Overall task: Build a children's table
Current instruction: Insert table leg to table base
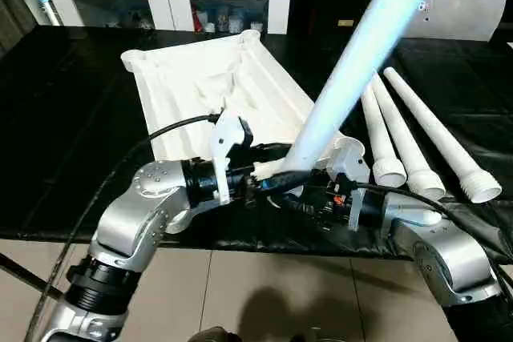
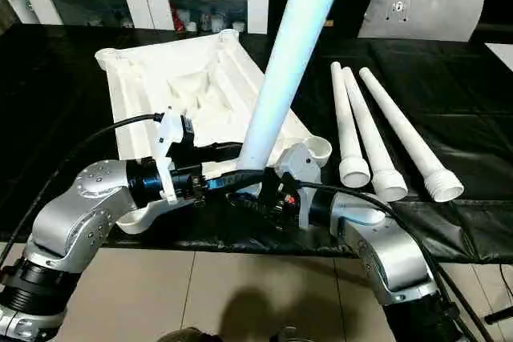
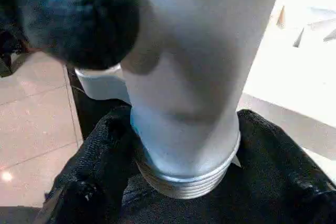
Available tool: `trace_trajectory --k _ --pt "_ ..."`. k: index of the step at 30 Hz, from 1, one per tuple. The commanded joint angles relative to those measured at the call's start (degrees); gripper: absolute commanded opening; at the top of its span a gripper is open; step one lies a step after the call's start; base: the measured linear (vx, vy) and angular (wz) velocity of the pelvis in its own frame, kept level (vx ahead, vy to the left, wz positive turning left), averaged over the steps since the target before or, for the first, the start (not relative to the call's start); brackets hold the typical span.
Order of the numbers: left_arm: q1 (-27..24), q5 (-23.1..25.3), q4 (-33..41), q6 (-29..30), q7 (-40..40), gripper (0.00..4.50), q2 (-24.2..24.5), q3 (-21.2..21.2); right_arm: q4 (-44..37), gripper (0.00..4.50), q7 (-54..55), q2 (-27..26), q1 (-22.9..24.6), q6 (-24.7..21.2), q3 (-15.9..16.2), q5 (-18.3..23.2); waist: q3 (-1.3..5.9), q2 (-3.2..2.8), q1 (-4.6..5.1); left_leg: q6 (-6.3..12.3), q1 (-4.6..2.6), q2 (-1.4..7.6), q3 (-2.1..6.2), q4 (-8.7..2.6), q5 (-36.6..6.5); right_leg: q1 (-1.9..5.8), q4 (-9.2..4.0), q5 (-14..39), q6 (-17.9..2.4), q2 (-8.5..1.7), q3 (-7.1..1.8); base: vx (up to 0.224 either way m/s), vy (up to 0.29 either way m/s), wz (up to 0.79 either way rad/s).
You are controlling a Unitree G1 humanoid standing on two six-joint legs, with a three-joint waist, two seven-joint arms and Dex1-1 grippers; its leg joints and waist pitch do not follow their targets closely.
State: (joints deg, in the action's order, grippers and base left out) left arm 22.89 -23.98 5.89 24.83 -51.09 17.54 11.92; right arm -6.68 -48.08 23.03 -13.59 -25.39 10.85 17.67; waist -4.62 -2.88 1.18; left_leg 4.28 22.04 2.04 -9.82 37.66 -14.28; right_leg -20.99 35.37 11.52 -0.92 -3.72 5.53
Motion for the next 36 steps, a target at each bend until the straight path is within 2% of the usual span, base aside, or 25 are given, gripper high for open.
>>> trace_trajectory --k 1,3,6,7,10,11,15,17,18,19,20,21,22,23,24,26,28,30,31,33,34,36 --pt "0.4 1.1 -0.3 -0.6 0.9 2.23 -0.1 -0.6 0.0 2.68 0.0 -0.1 -1.2 0.7 0.4 -0.3 3.64 0.19 0.02 -7.33 -0.78 12.47 6.67 -6.78 -15.5 2.52 -3.16 3.3 -16.5 -9.75 -6.33 0.000 0.000 0.00" --pt "0.5 2.0 -0.9 -1.4 0.8 2.14 -0.2 -0.3 0.3 2.68 -0.1 -0.2 -1.6 0.8 0.6 -0.3 3.64 0.37 0.05 -6.97 -0.75 12.52 6.66 -6.87 -15.2 2.46 -3.17 3.5 -16.3 -9.62 -6.32 0.000 0.000 0.00" --pt "0.4 1.9 -1.0 -1.8 0.9 2.09 -0.2 -0.3 0.6 2.67 -0.2 -0.2 -1.9 1.0 0.6 -0.3 3.67 0.20 0.00 -6.89 -0.80 12.49 6.64 -6.79 -15.0 2.46 -3.13 3.7 -16.3 -9.71 -6.31 0.000 0.000 0.00" --pt "0.3 1.0 -0.7 -1.4 1.1 2.08 -0.5 -0.7 0.7 2.67 -0.3 -0.3 -2.1 1.0 0.7 -0.5 3.71 0.02 -0.03 -7.19 -0.82 12.53 6.70 -6.87 -14.7 2.46 -2.94 2.7 -16.3 -9.56 -6.21 0.000 0.000 0.00" --pt "0.3 -0.3 -0.6 -1.0 1.2 2.06 -1.1 -1.3 0.9 2.67 -0.3 -0.4 -2.3 1.2 0.7 -0.6 3.73 0.13 0.11 -7.58 -0.81 12.44 6.62 -6.97 -14.5 2.48 -2.73 1.1 -16.6 -9.50 -6.11 0.000 0.000 0.00" --pt "0.3 -0.7 -0.6 -0.8 1.2 2.06 -1.3 -1.4 1.0 2.67 -0.3 -0.5 -2.4 1.2 0.7 -0.7 3.74 -0.04 0.02 -7.66 -0.80 12.36 6.59 -6.80 -14.7 2.55 -2.82 1.4 -16.8 -9.77 -6.20 0.000 0.000 0.00" --pt "1.1 -2.0 -1.4 0.8 2.7 2.06 -2.6 -3.1 1.4 2.67 -0.3 -0.6 -2.8 1.5 1.0 -0.7 3.63 0.03 0.03 -7.78 -0.79 12.40 6.65 -6.77 -15.9 2.45 -3.05 3.4 -16.7 -9.72 -6.29 0.000 0.000 0.00" --pt "1.4 -2.2 -2.0 1.2 3.3 2.06 -2.9 -3.7 1.6 2.67 0.3 -0.8 -3.1 1.8 0.9 -1.1 3.67 -0.23 0.02 -8.08 -0.87 12.43 6.70 -6.91 -16.4 2.37 -3.10 3.8 -16.4 -9.53 -6.26 0.000 0.000 0.00" --pt "1.4 -2.4 -2.1 1.3 3.4 2.06 -3.0 -4.0 1.7 2.67 0.7 -0.9 -3.2 2.1 0.9 -1.5 3.68 -0.16 0.12 -8.24 -0.83 12.41 6.66 -6.96 -16.4 2.33 -3.01 3.5 -16.4 -9.45 -6.21 0.000 0.000 0.00" --pt "1.6 -2.6 -2.2 1.5 3.8 2.06 -3.2 -4.4 2.2 2.67 1.6 -1.1 -3.6 2.3 0.6 -1.8 3.72 -0.48 0.14 -8.50 -0.87 12.33 6.70 -6.99 -16.4 2.34 -2.90 3.0 -16.5 -9.37 -6.15 0.000 0.000 0.00" --pt "1.9 -2.8 -2.6 1.9 4.4 2.06 -3.3 -5.1 2.5 2.67 2.0 -1.4 -3.9 2.1 0.0 -1.5 3.76 -0.18 0.28 -8.51 -0.85 12.29 6.64 -7.00 -16.3 2.39 -2.92 2.4 -16.6 -9.37 -6.16 0.000 0.000 0.00" --pt "1.9 -2.8 -2.6 1.9 4.4 2.06 -3.3 -5.1 2.5 2.67 2.0 -1.4 -3.9 2.1 0.0 -1.5 3.78 -0.20 0.23 -8.45 -0.88 12.28 6.66 -6.93 -16.1 2.41 -2.89 2.1 -16.8 -9.49 -6.18 0.000 0.000 0.00" --pt "2.5 -2.7 -3.0 2.5 5.7 2.06 -3.5 -6.0 3.2 2.67 2.8 -1.9 -4.6 1.6 -1.3 -0.8 3.78 -0.12 0.19 -8.16 -0.75 12.35 6.64 -6.89 -15.4 2.55 -2.94 1.6 -16.8 -9.63 -6.25 0.000 0.000 0.00" --pt "3.0 -2.4 -3.3 2.9 6.5 2.06 -3.5 -6.4 3.5 3.02 3.2 -2.1 -4.9 1.4 -2.0 -0.5 3.79 -0.17 0.15 -7.89 -0.80 12.31 6.63 -6.76 -14.9 2.51 -2.93 1.4 -17.0 -9.67 -6.27 0.000 0.000 0.00" --pt "3.1 -2.3 -3.5 3.1 6.8 2.06 -3.6 -6.5 3.6 3.02 3.2 -2.1 -4.9 1.5 -2.2 -0.4 3.78 -0.17 0.11 -7.80 -0.84 12.28 6.60 -6.74 -14.8 2.46 -2.99 1.6 -16.9 -9.62 -6.27 0.000 0.000 0.00" --pt "4.0 -1.7 -4.6 3.9 9.0 2.05 -3.9 -7.4 3.7 3.37 3.1 -2.2 -5.2 1.9 -2.7 0.0 3.75 -0.10 -0.01 -7.70 -0.82 12.44 6.64 -6.76 -14.6 2.60 -2.94 1.7 -16.8 -9.65 -6.23 0.000 0.000 0.00" --pt "4.9 -0.7 -6.0 4.5 11.5 2.02 -4.2 -8.3 4.0 3.47 3.2 -2.2 -5.5 2.6 -3.0 -0.1 3.84 -0.16 0.15 -8.06 -0.89 12.32 6.64 -6.81 -14.3 2.49 -2.73 0.5 -16.8 -9.38 -6.03 0.000 0.000 0.00" --pt "5.5 -0.8 -6.9 5.1 12.7 2.02 -4.5 -9.1 4.2 3.60 3.3 -2.1 -5.6 3.1 -3.1 -0.4 3.93 -0.10 0.21 -7.45 -0.78 12.21 6.65 -6.60 -13.9 2.69 -2.92 0.4 -16.7 -9.65 -6.18 0.000 0.000 0.00" --pt "5.9 -1.0 -7.5 5.9 13.7 2.00 -4.7 -9.7 4.4 3.83 3.5 -2.3 -5.7 3.2 -3.4 -0.3 3.92 -0.04 0.20 -7.03 -0.60 12.29 6.65 -6.50 -13.1 2.84 -2.94 -0.1 -16.8 -9.94 -6.30 0.000 0.000 0.00" --pt "6.4 -1.6 -8.0 7.1 14.8 2.00 -5.0 -10.6 4.1 3.89 3.4 -2.3 -5.7 3.1 -4.1 0.4 3.96 -0.22 0.09 -6.66 -0.65 12.42 6.68 -6.46 -12.5 2.85 -2.94 -0.5 -16.8 -9.93 -6.29 0.000 0.000 0.00" --pt "6.8 -2.2 -8.0 8.5 16.3 2.00 -5.4 -11.6 3.4 3.98 3.4 -2.4 -5.5 2.3 -5.1 1.5 3.94 -0.21 0.19 -6.45 -0.79 12.50 6.66 -6.81 -12.7 2.68 -2.65 -0.9 -16.8 -9.36 -6.00 0.000 0.000 0.00" --pt "7.1 -2.6 -8.0 9.0 16.9 2.00 -5.6 -12.1 2.8 4.23 3.1 -2.3 -5.3 1.6 -6.2 2.8 3.93 -0.12 0.15 -6.46 -0.90 12.49 6.63 -6.81 -12.9 2.60 -2.71 -0.8 -16.9 -9.35 -5.97 0.000 0.000 0.00"
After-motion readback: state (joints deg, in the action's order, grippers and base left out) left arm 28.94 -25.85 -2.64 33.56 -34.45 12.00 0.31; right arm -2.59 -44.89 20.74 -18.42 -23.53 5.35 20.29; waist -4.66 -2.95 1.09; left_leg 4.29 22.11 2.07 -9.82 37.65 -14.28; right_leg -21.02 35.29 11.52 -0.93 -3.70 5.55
